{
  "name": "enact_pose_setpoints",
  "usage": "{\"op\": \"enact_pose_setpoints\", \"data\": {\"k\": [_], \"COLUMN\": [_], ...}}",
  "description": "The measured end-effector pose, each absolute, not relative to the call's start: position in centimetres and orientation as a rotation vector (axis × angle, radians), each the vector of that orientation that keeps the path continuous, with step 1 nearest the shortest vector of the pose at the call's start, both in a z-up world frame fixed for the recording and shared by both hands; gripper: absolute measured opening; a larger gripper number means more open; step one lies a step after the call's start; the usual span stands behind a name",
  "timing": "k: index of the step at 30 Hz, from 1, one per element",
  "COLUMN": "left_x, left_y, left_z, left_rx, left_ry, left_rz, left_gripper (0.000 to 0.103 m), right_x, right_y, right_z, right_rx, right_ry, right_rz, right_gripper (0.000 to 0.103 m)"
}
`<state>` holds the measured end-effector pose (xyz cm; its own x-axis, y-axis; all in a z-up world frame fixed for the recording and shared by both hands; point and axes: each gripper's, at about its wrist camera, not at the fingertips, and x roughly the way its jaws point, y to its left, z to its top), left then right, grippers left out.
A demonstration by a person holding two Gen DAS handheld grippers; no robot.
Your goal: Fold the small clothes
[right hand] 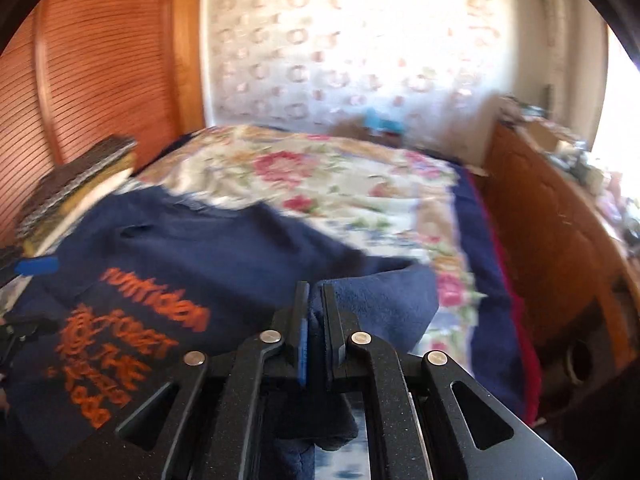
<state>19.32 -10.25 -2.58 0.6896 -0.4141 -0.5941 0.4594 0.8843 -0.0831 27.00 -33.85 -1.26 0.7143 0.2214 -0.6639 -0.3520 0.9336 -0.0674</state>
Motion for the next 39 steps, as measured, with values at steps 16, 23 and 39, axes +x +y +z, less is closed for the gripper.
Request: {"op": "enact_pose_setpoints", "data": {"k": [16, 23, 39], "left_x": [17.8, 16.6, 13.9], "left_y": [-9.4, -7.7, -2.0], "left_z": [-2.0, -2.2, -1.6], "left_rx": [0.065, 0.069, 0.015], "left_ry": [0.617, 0.622, 0.594], "left_rz": [-0.487, -0.453, -0.315], "left_gripper": [0.072, 0.072, 0.072], "right_x": [27.9, 29.0, 31.3], "right_y": [-41.7, -40.8, -28.6], "right_z": [-5.0, -8.4, -0.2], "right_rx": [-0.010, -0.046, -0.184], "right_ry": [0.860, 0.935, 0.761], "right_rz": [0.150, 0.122, 0.412], "right_gripper": [0.054, 0.039, 0.002]}}
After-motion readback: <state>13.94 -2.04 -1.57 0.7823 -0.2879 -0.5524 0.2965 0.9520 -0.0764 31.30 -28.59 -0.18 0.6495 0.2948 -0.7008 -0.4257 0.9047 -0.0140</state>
